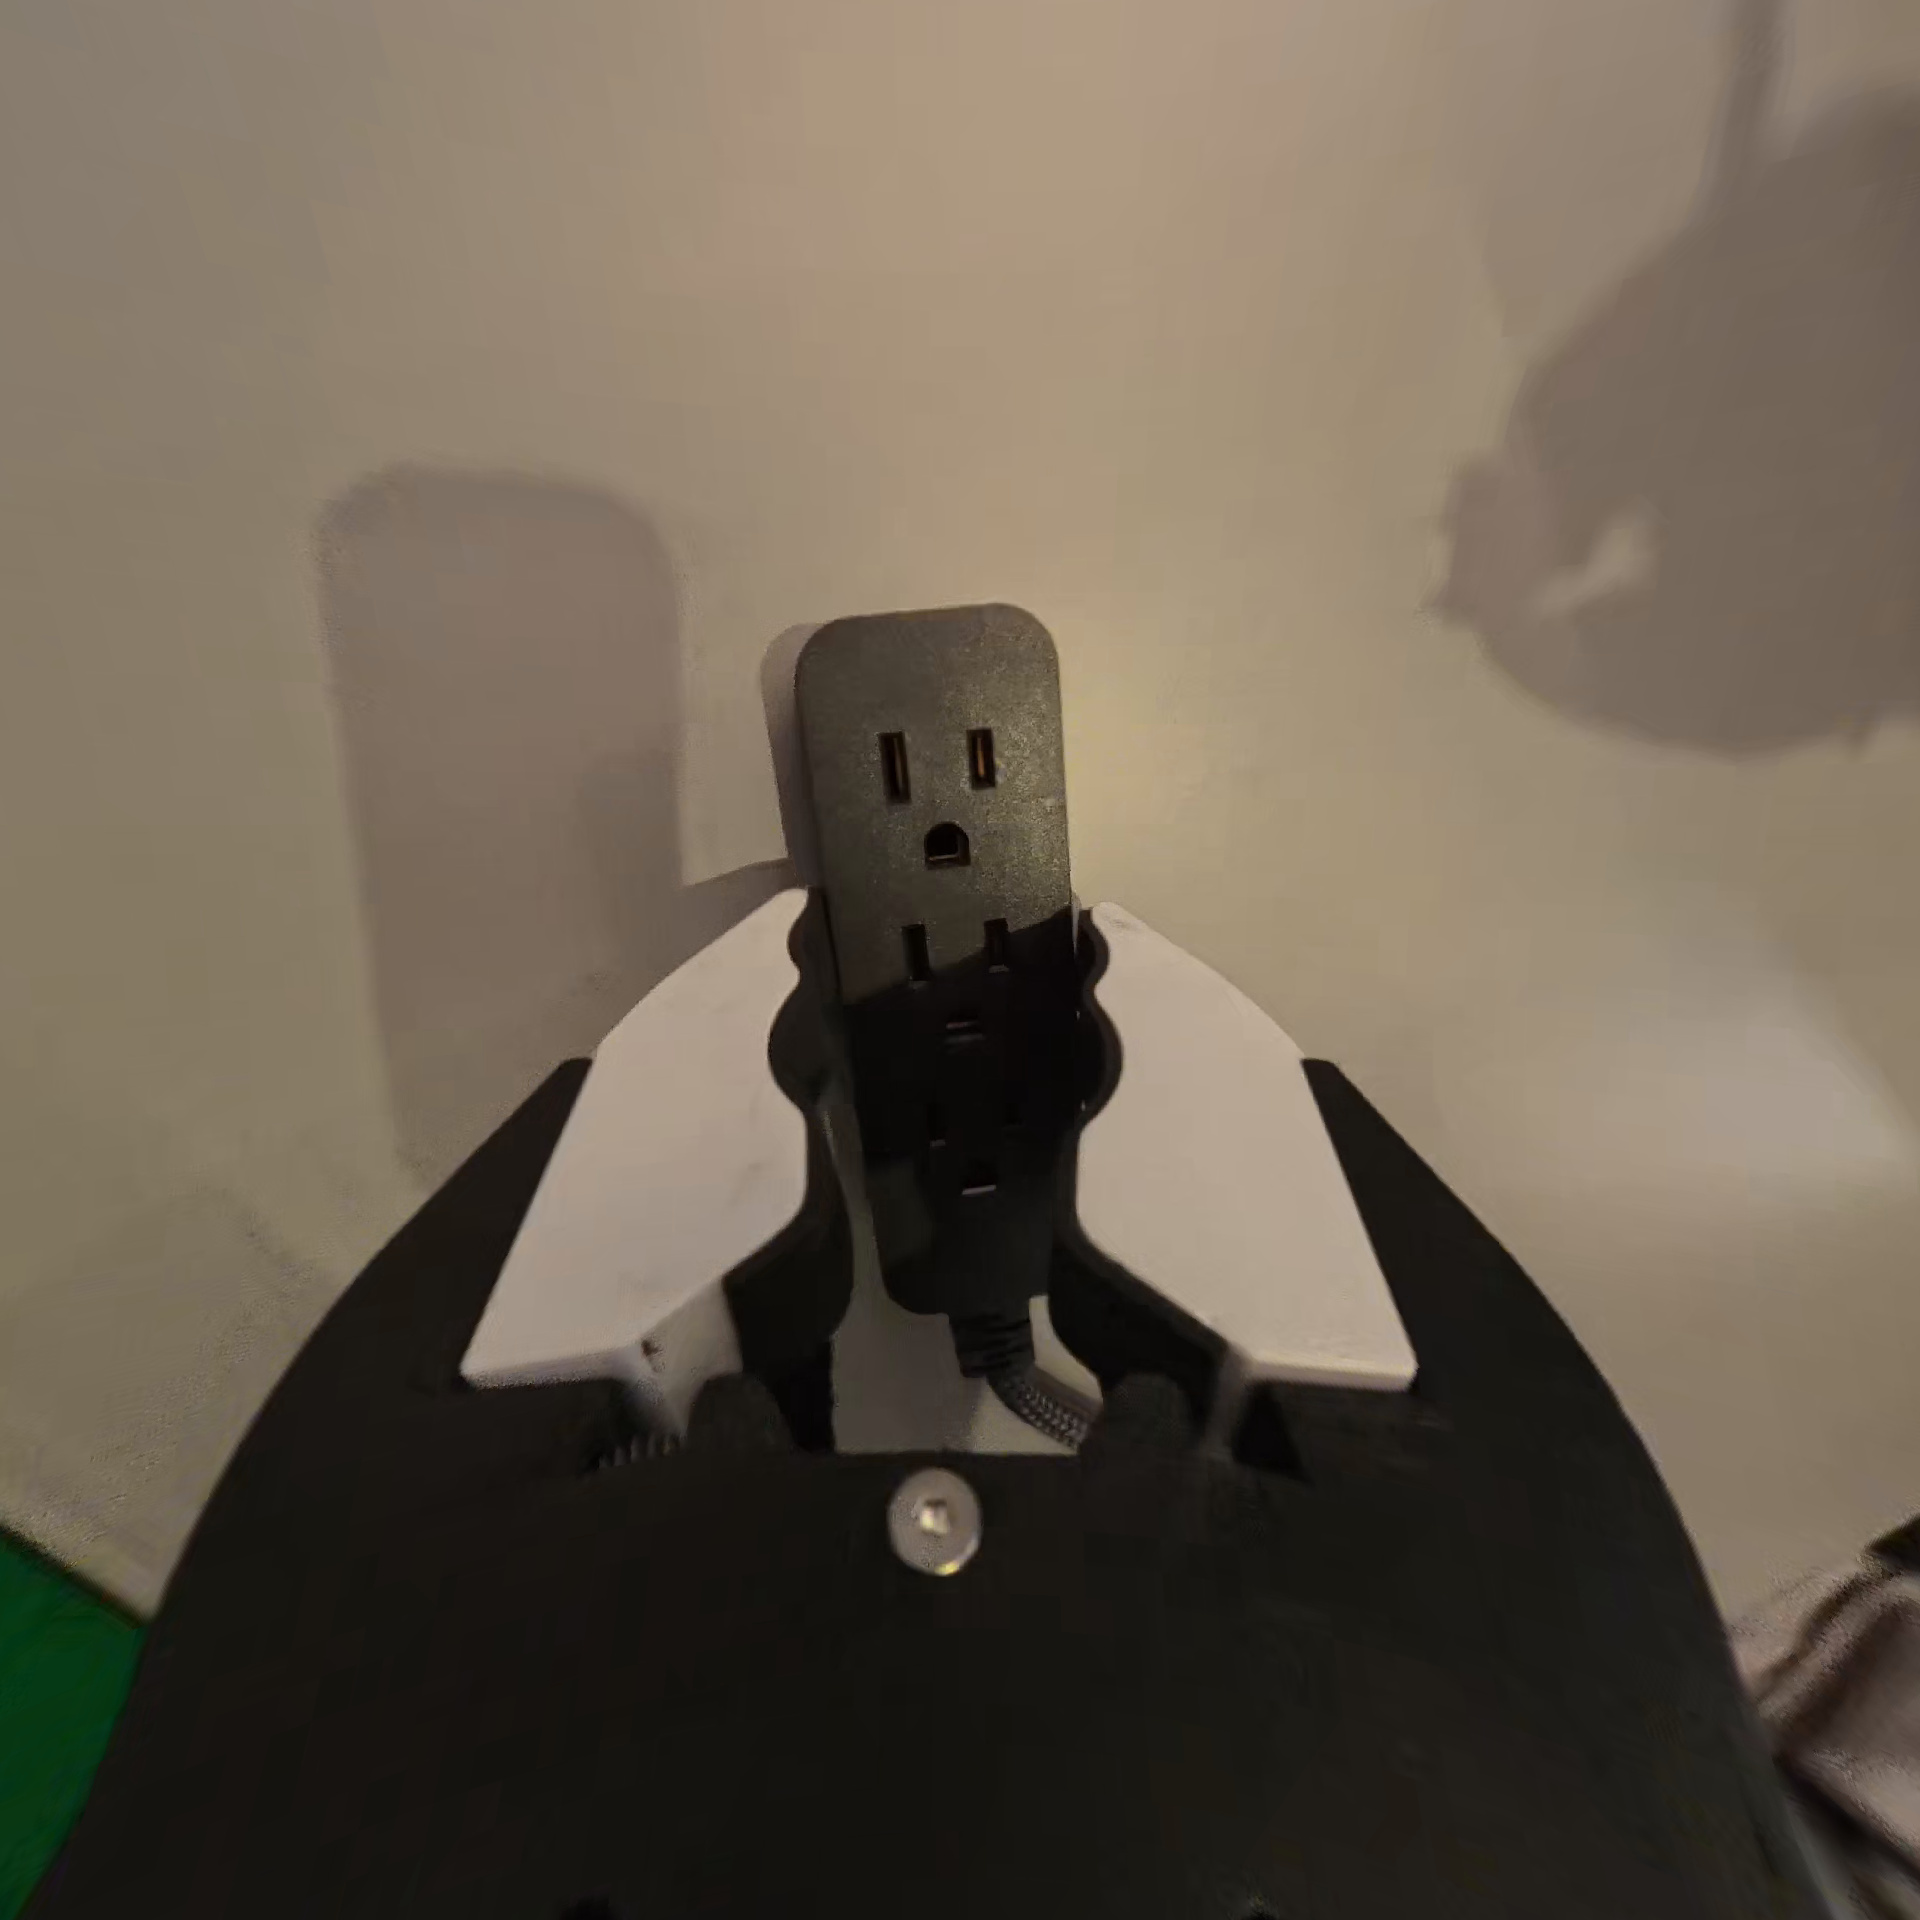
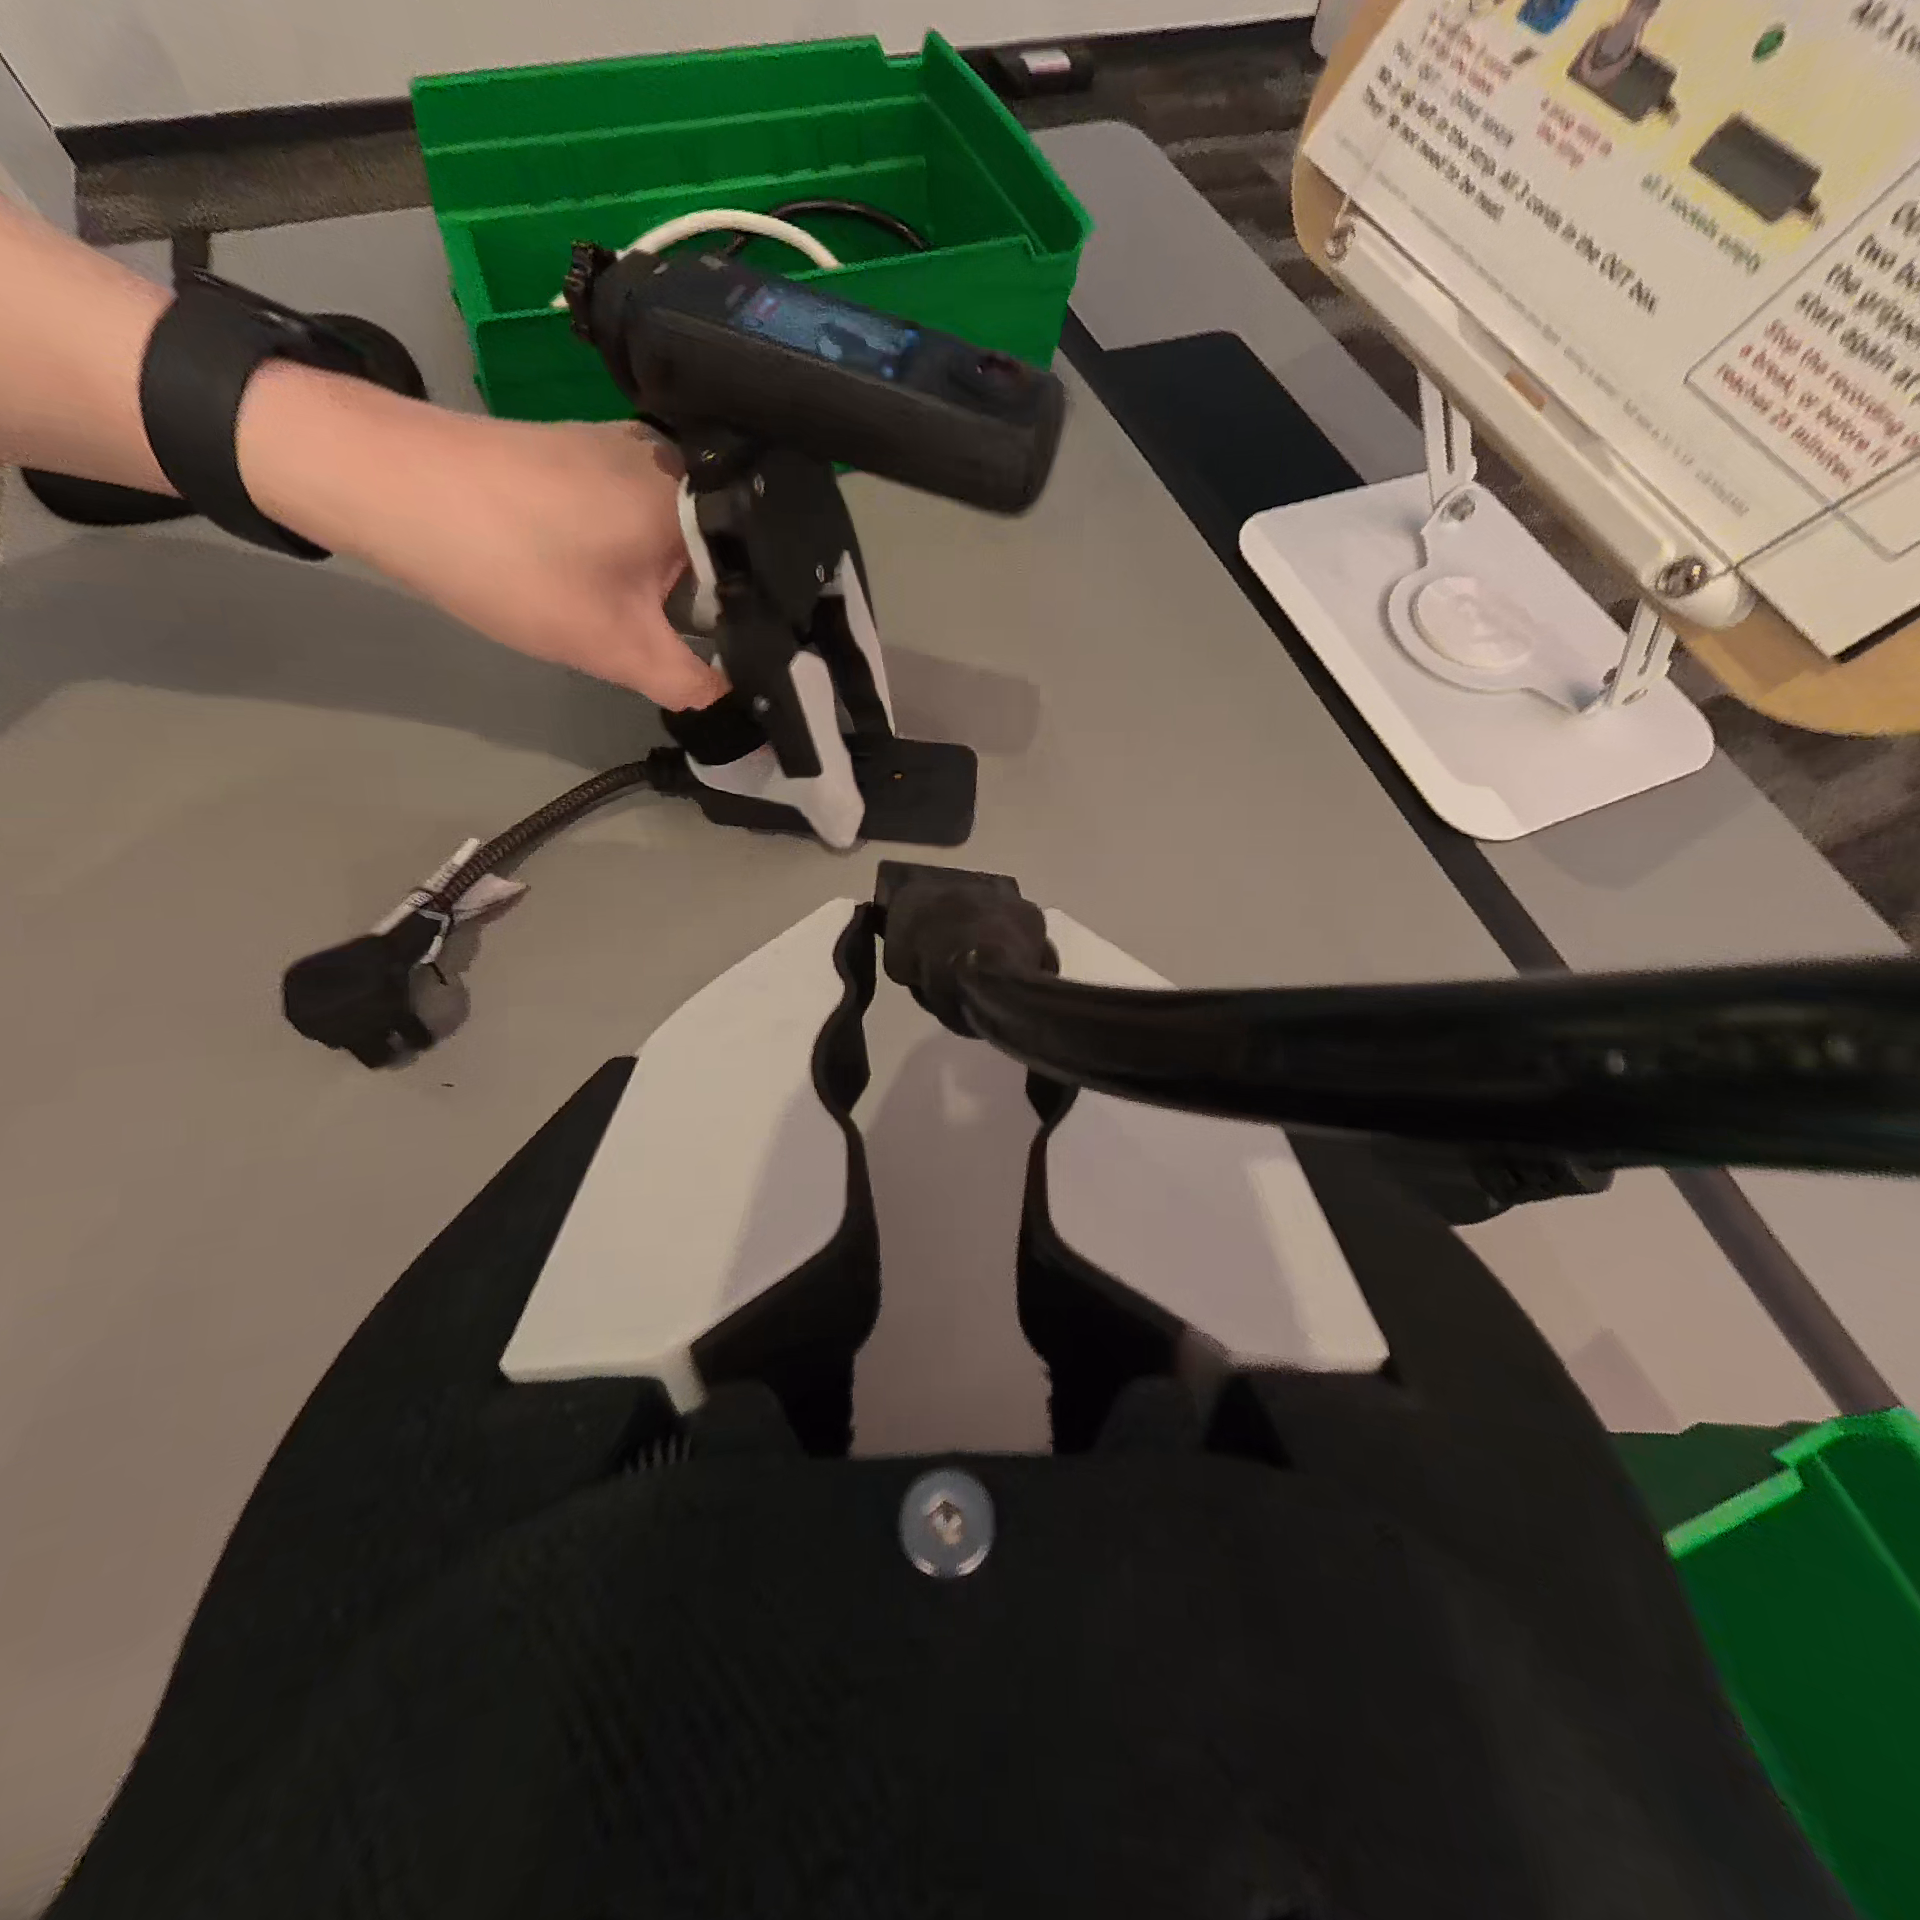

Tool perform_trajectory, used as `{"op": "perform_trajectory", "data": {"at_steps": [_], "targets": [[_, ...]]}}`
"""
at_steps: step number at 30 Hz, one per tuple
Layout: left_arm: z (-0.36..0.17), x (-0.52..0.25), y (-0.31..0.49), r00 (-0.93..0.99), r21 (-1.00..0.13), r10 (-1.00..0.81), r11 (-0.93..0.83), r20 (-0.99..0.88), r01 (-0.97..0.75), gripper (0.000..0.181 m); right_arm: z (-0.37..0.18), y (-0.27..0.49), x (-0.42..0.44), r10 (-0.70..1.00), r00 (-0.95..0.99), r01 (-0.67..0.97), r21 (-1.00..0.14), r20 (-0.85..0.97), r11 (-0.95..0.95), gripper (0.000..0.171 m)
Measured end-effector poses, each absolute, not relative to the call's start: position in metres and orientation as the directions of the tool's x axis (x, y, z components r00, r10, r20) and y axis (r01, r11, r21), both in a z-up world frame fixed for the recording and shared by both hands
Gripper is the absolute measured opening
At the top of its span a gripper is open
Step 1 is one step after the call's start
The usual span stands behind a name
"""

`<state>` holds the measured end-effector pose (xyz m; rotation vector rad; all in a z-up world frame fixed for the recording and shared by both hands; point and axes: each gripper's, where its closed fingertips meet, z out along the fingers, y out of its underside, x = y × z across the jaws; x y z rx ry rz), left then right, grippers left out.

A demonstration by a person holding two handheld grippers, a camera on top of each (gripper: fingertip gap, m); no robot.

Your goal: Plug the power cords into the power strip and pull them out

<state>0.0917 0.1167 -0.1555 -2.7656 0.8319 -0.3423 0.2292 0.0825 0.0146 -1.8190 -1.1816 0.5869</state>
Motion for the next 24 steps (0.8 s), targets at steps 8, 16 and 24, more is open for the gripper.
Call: {"op": "perform_trajectory", "data": {"at_steps": [8,16,24], "targets": [[-0.141,0.062,0.099,0.883,-0.229,-0.065,-0.972,0.466,0.049,0.042,0.038,0.059,0.224,0.907,0.395,0.498,-0.864,0.146,-0.078,0.028],[-0.104,0.079,0.092,0.51,-0.488,-0.859,-0.468,0.054,-0.736,0.057,0.051,0.048,0.229,0.92,0.366,0.461,-0.886,0.142,-0.047,0.028],[-0.124,0.096,0.086,-0.411,-0.083,-0.832,0.471,-0.374,-0.878,0.073,0.044,0.048,0.235,0.928,0.354,0.465,-0.882,0.114,-0.069,0.028]]}}
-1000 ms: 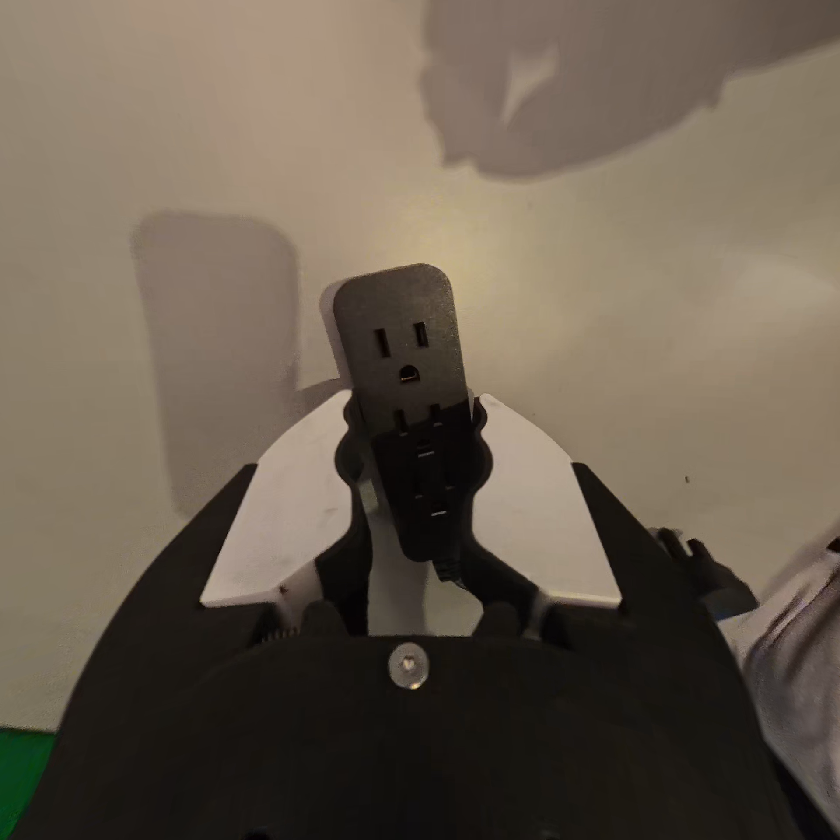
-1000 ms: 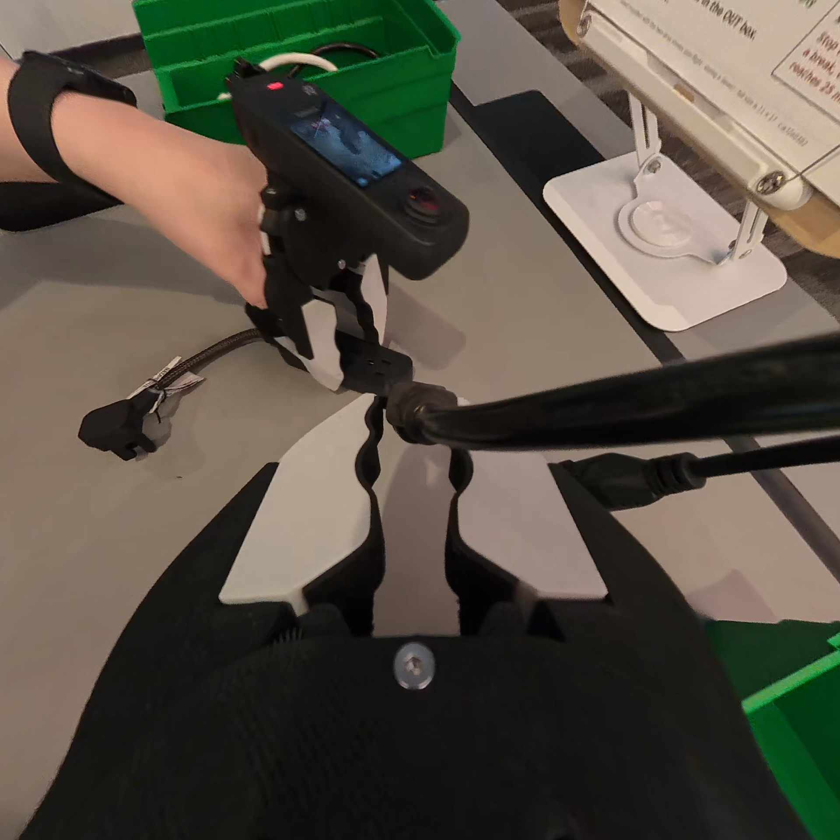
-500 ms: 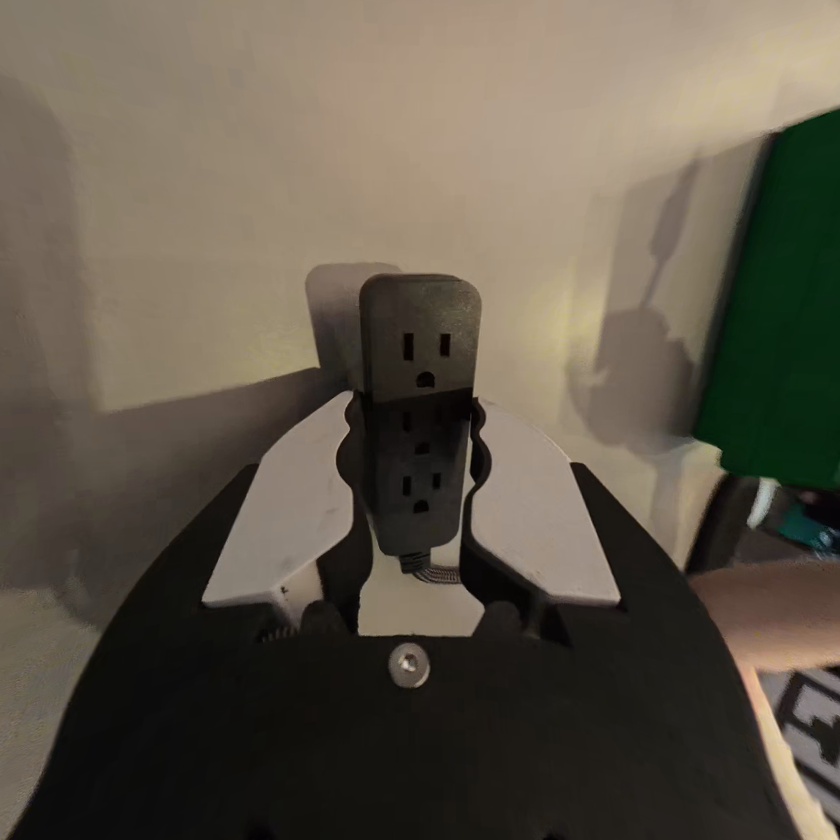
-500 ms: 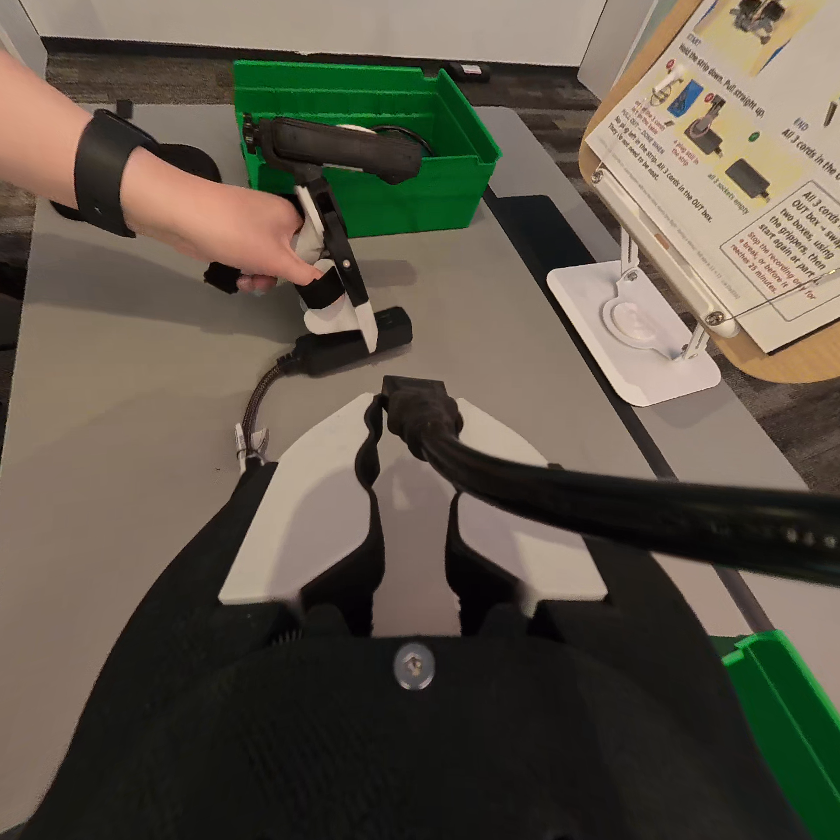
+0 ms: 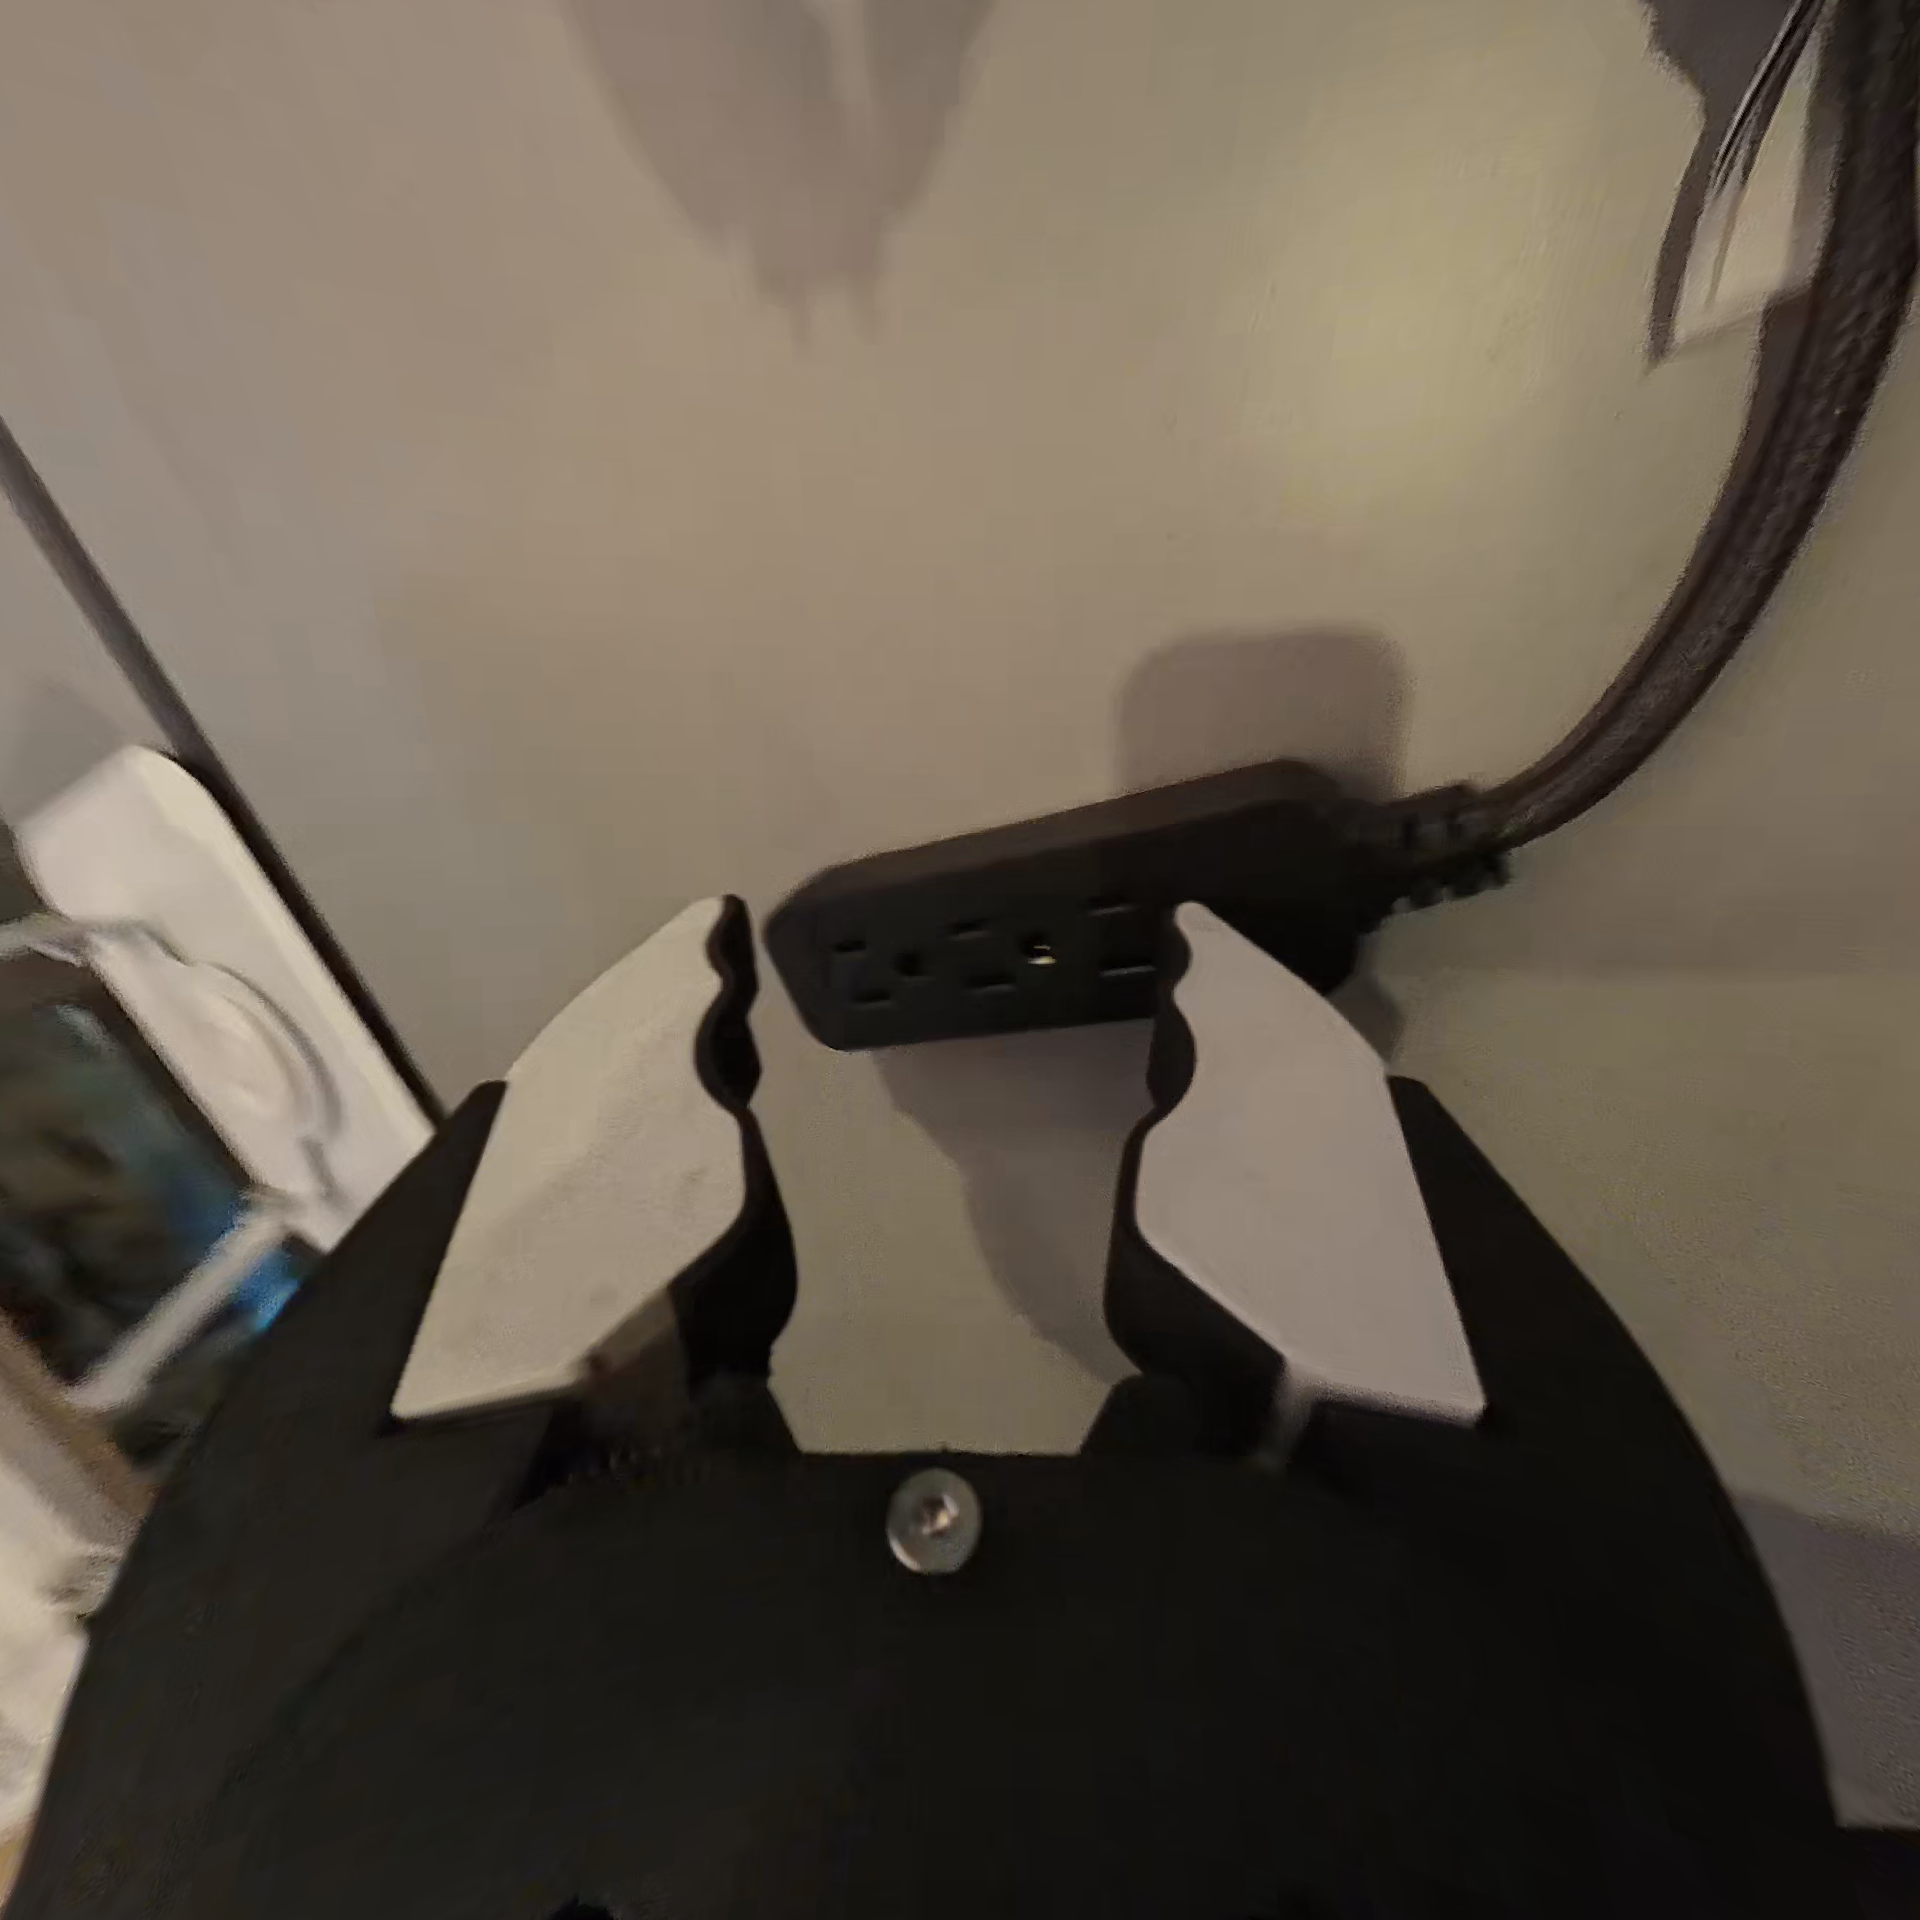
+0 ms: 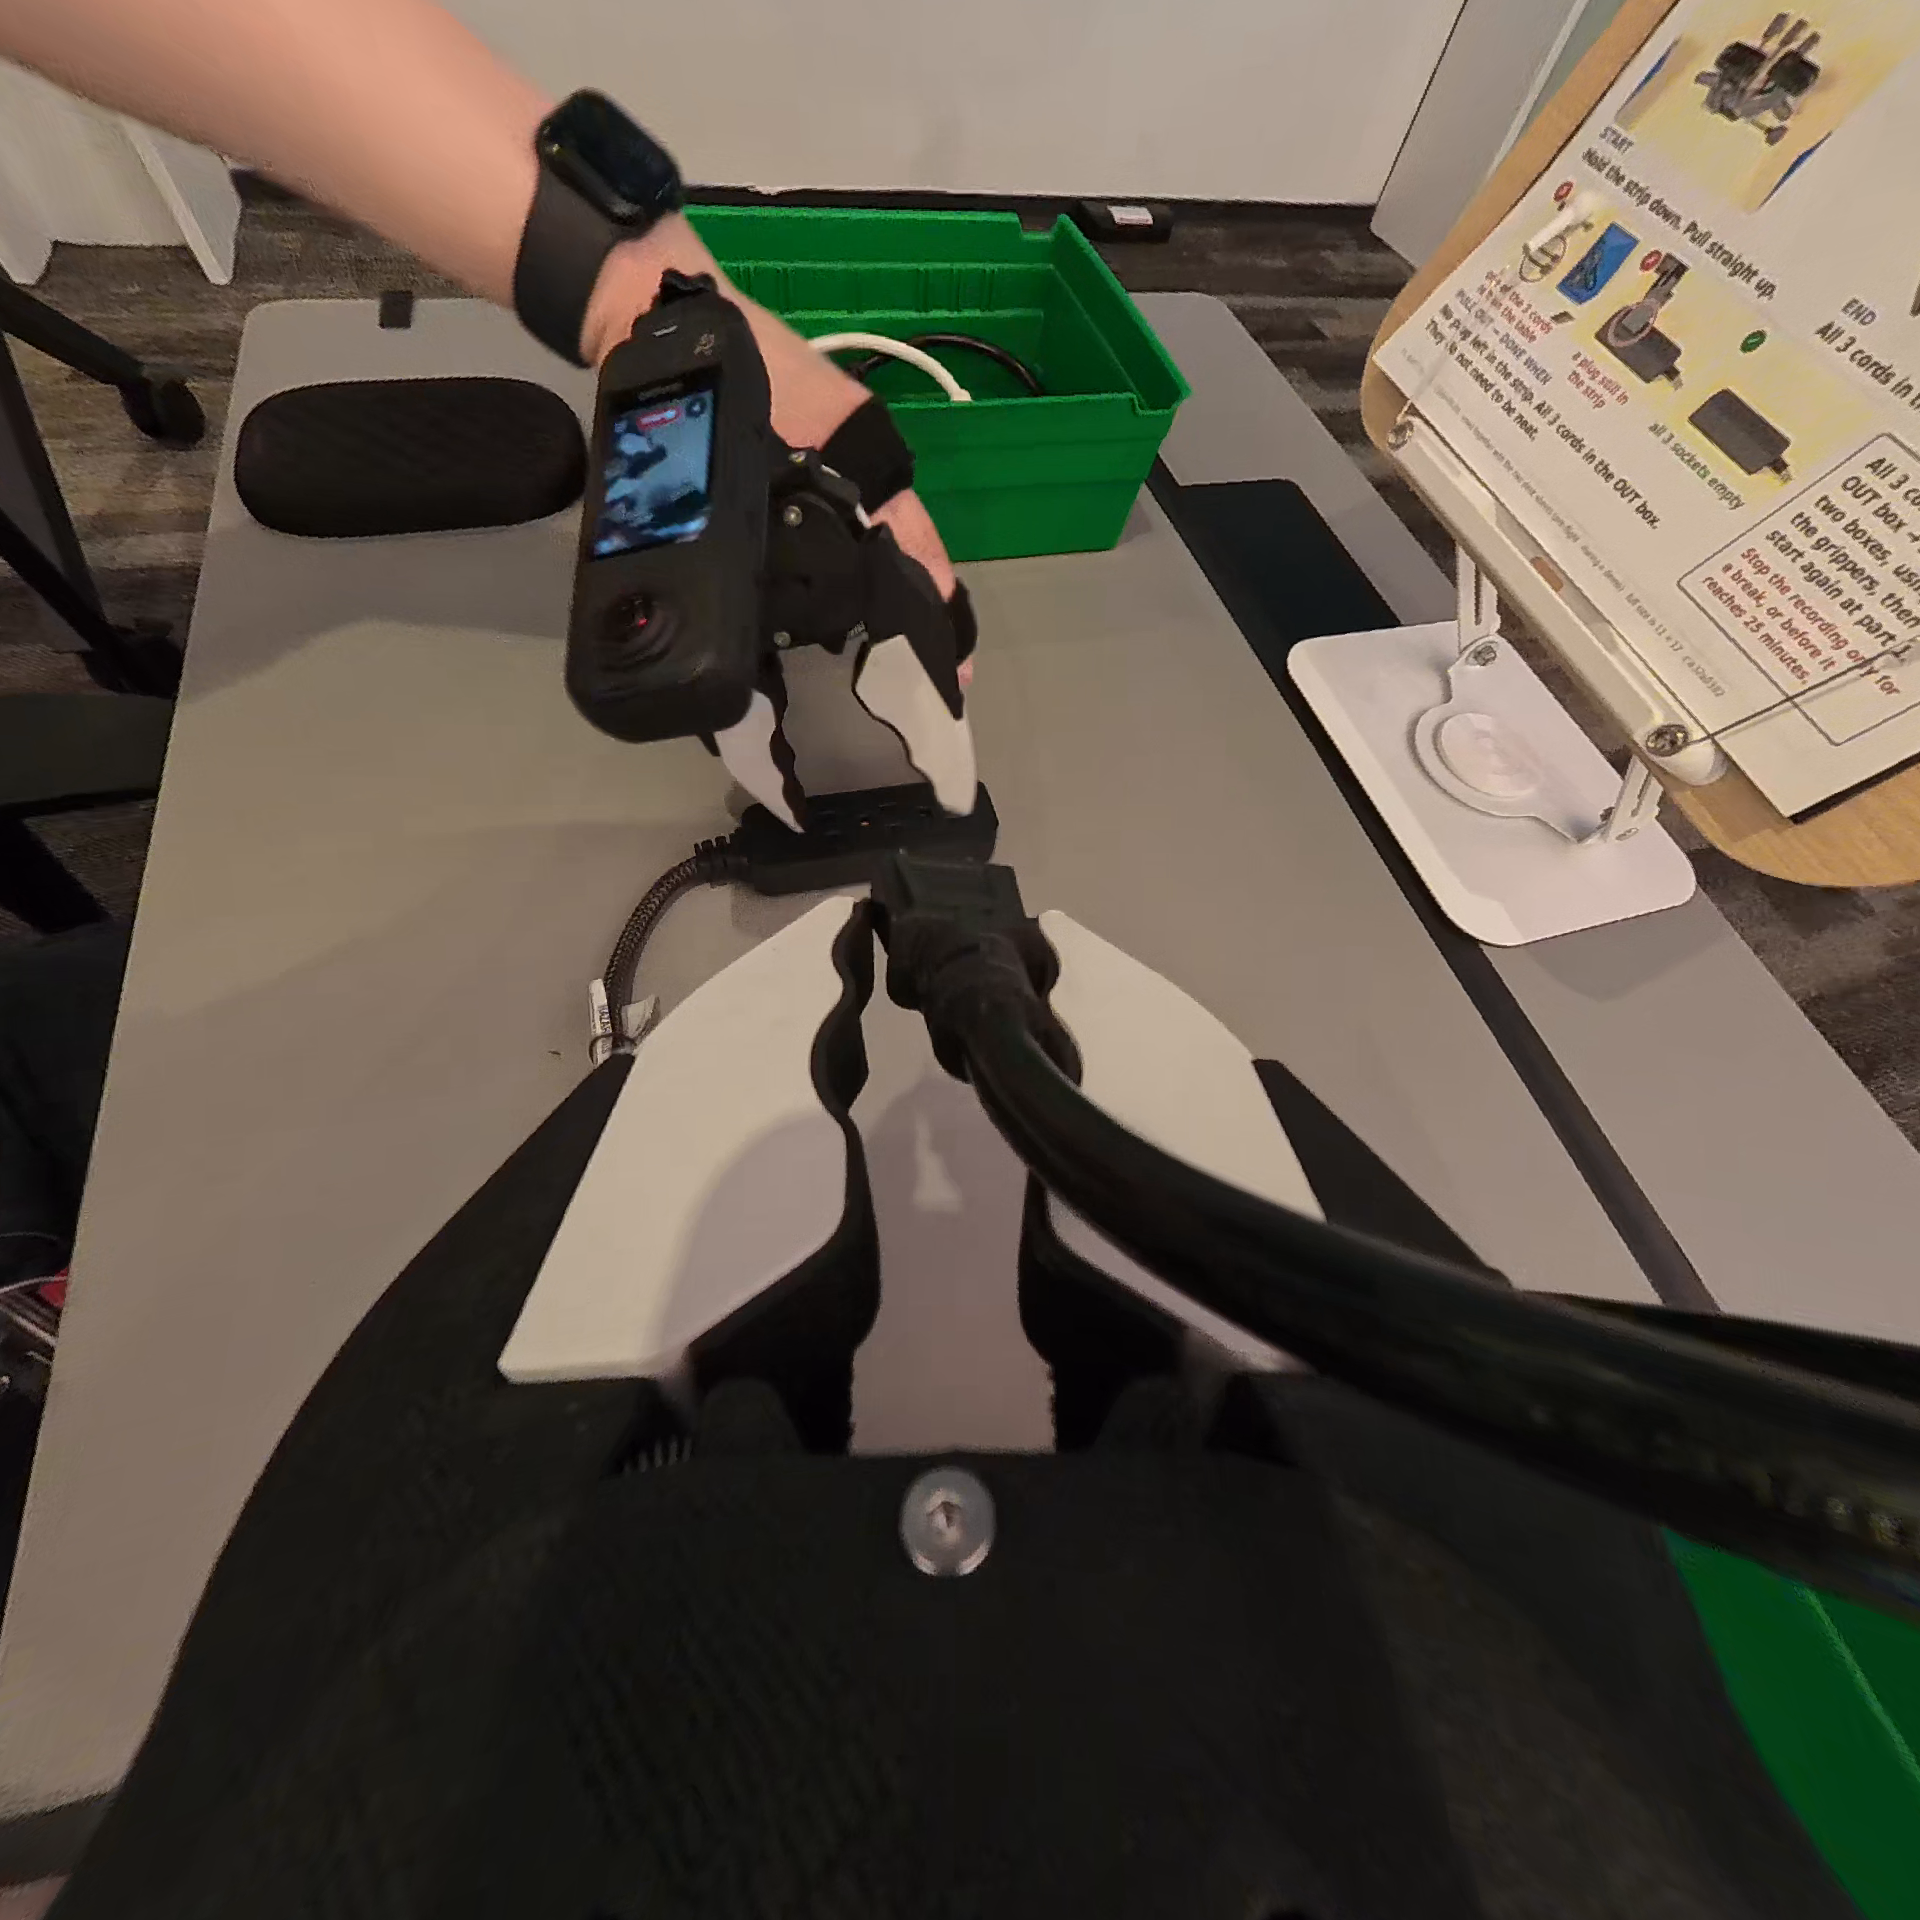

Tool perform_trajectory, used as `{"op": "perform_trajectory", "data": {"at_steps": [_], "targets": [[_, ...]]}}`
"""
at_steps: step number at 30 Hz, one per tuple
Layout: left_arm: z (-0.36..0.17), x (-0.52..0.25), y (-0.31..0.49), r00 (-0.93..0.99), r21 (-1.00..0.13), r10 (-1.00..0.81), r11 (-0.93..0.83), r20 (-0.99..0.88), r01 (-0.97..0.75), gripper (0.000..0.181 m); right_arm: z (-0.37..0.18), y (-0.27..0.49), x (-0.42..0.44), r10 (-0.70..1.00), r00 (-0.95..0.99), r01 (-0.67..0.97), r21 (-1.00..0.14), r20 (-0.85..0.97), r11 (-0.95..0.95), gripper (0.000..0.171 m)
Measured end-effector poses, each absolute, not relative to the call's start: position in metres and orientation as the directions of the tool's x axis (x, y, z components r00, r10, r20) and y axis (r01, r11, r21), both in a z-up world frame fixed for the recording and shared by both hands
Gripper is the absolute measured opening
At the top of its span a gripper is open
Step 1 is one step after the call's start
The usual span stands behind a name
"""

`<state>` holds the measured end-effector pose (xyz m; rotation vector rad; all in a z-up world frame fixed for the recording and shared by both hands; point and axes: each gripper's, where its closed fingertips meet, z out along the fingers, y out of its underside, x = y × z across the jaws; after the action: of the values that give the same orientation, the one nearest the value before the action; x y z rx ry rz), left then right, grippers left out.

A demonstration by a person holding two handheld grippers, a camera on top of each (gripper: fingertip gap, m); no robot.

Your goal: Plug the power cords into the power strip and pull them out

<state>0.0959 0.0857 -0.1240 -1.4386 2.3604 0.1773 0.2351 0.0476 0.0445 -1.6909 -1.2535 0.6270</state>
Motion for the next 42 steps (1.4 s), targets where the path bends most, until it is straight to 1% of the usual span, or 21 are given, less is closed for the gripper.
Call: {"op": "perform_trajectory", "data": {"at_steps": [1,3,5,7,8,10,14,15,16,18,20,23,25,26,29,31,33,35,36,38,42], "targets": [[-0.123,0.098,0.089,-0.474,-0.046,-0.795,0.527,-0.379,-0.848,0.078,0.043,0.049,0.237,0.927,0.36,0.466,-0.881,0.109,-0.078,0.028],[-0.125,0.095,0.093,-0.57,0.026,-0.755,0.595,-0.324,-0.803,0.079,0.039,0.053,0.239,0.923,0.372,0.469,-0.878,0.096,-0.097,0.028],[-0.128,0.084,0.1,-0.664,0.137,-0.701,0.653,-0.26,-0.744,0.086,0.033,0.058,0.241,0.919,0.385,0.479,-0.87,0.09,-0.116,0.028],[-0.129,0.071,0.107,-0.693,0.227,-0.695,0.656,-0.192,-0.72,0.084,0.027,0.063,0.242,0.913,0.399,0.494,-0.859,0.084,-0.136,0.028],[-0.127,0.069,0.107,-0.689,0.219,-0.704,0.654,-0.174,-0.724,0.079,0.023,0.065,0.242,0.911,0.403,0.505,-0.851,0.085,-0.144,0.028],[-0.128,0.075,0.109,-0.708,0.172,-0.674,0.688,-0.21,-0.705,0.082,0.018,0.069,0.24,0.909,0.406,0.523,-0.839,0.091,-0.149,0.028],[-0.158,0.055,0.104,-0.756,0.216,-0.64,0.726,-0.138,-0.653,0.084,0.016,0.067,0.231,0.922,0.38,0.514,-0.845,0.075,-0.143,0.028],[-0.158,0.055,0.1,-0.735,0.18,-0.668,0.714,-0.112,-0.676,0.073,0.016,0.067,0.229,0.924,0.375,0.512,-0.847,0.07,-0.143,0.028],[-0.159,0.054,0.102,-0.682,0.165,-0.724,0.664,-0.101,-0.729,0.073,0.015,0.066,0.228,0.926,0.371,0.511,-0.847,0.067,-0.144,0.028],[-0.161,0.05,0.103,-0.482,0.112,-0.874,0.474,-0.06,-0.874,0.073,0.015,0.066,0.227,0.927,0.369,0.51,-0.848,0.064,-0.144,0.028],[-0.161,0.055,0.102,-0.257,0.002,-0.965,0.257,-0.058,-0.966,0.072,0.017,0.065,0.226,0.929,0.364,0.508,-0.85,0.067,-0.137,0.028],[-0.161,0.057,0.097,0.105,-0.047,-0.993,-0.103,-0.046,-0.994,0.069,0.021,0.063,0.224,0.931,0.357,0.506,-0.854,0.078,-0.122,0.028],[-0.161,0.064,0.079,0.212,-0.108,-0.977,-0.212,0.006,-0.971,0.062,0.023,0.059,0.222,0.934,0.347,0.503,-0.857,0.081,-0.112,0.028],[-0.161,0.069,0.072,0.239,-0.143,-0.971,-0.237,0.006,-0.961,0.06,0.024,0.058,0.221,0.937,0.34,0.502,-0.858,0.083,-0.106,0.028],[-0.159,0.08,0.048,0.216,-0.238,-0.976,-0.218,0.038,-0.946,0.051,0.027,0.053,0.218,0.942,0.323,0.497,-0.863,0.089,-0.089,0.028],[-0.156,0.077,0.043,0.235,-0.311,-0.972,-0.223,-0.004,-0.924,0.067,0.026,0.05,0.214,0.948,0.305,0.501,-0.862,0.09,-0.079,0.028],[-0.149,0.069,0.049,0.304,-0.455,-0.95,-0.24,-0.073,-0.858,0.065,0.021,0.048,0.208,0.954,0.285,0.519,-0.852,0.09,-0.075,0.028],[-0.144,0.062,0.049,0.391,-0.601,-0.917,-0.27,-0.077,-0.752,0.065,0.015,0.046,0.2,0.961,0.262,0.546,-0.835,0.091,-0.07,0.028],[-0.144,0.06,0.048,0.417,-0.646,-0.907,-0.279,-0.066,-0.71,0.066,0.011,0.044,0.195,0.965,0.247,0.559,-0.827,0.089,-0.067,0.028],[-0.151,0.054,0.05,0.441,-0.679,-0.892,-0.262,-0.101,-0.686,0.067,0.002,0.042,0.185,0.972,0.219,0.586,-0.808,0.085,-0.062,0.028],[-0.154,0.059,0.055,0.387,-0.71,-0.915,-0.195,-0.116,-0.676,0.071,-0.016,0.04,0.167,0.979,0.188,0.637,-0.769,0.076,-0.062,0.028]]}}
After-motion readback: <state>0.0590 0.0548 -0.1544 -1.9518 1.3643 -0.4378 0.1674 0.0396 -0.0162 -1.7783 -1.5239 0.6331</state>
